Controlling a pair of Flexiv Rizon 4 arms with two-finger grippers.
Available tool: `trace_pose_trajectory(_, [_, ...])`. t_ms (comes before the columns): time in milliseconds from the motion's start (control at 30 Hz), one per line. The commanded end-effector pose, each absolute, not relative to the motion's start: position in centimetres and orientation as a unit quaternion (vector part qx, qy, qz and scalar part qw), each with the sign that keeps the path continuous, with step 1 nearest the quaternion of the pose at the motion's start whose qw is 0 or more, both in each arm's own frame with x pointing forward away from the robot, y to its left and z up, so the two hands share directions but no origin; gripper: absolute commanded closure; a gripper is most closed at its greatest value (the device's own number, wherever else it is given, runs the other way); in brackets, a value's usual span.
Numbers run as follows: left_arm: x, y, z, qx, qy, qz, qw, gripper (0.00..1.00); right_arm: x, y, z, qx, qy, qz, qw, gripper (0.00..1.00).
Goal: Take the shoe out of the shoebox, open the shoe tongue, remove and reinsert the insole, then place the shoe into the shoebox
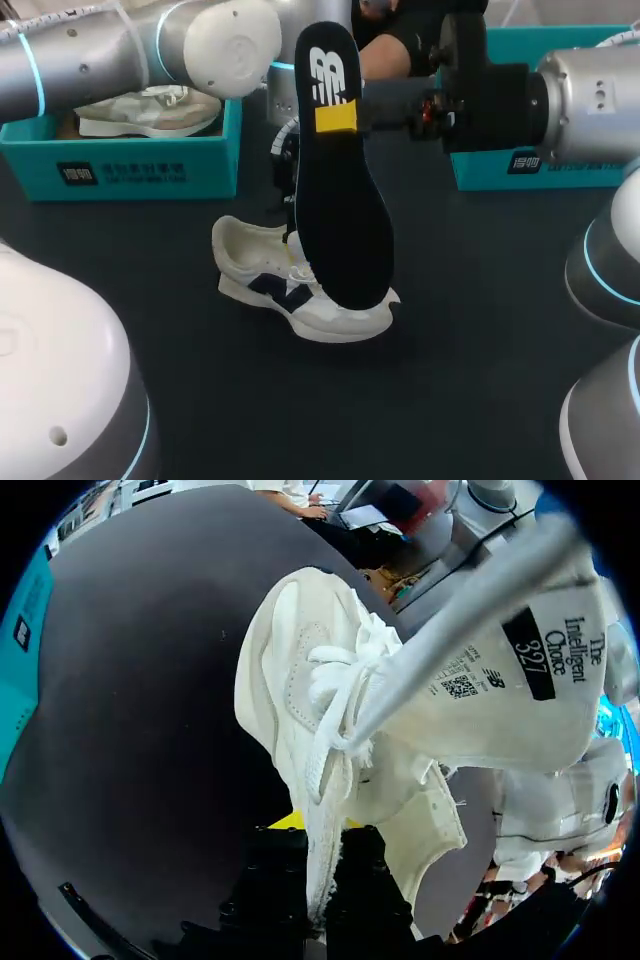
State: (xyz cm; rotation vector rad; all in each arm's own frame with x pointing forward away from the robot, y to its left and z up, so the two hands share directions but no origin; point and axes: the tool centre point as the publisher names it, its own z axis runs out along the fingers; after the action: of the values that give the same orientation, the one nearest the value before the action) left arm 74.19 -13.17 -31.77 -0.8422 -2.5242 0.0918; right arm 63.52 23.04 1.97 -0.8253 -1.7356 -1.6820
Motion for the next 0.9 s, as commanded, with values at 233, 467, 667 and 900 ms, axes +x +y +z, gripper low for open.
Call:
trace_pose_trajectory(233, [74.7,-13.9,-31.7,-0.475,-0.814,-0.02,0.334,1.0,63.5,23.5,2.0,-0.311,-0.65,-0.63,0.288,1.0])
trace_pose_trajectory(467, [75.4,-14.3,-31.8,-0.528,-0.791,-0.063,0.302,1.0,63.5,23.5,2.0,-0.311,-0.65,-0.63,0.288,1.0])
trace_pose_trajectory(667, [76.2,-15.7,-31.9,-0.574,-0.776,-0.119,0.231,1.0,63.5,23.5,2.0,-0.311,-0.65,-0.63,0.288,1.0])
trace_pose_trajectory(900, [76.6,-17.7,-32.8,-0.607,-0.763,-0.138,0.175,1.0,63.5,23.5,2.0,-0.311,-0.65,-0.63,0.288,1.0])
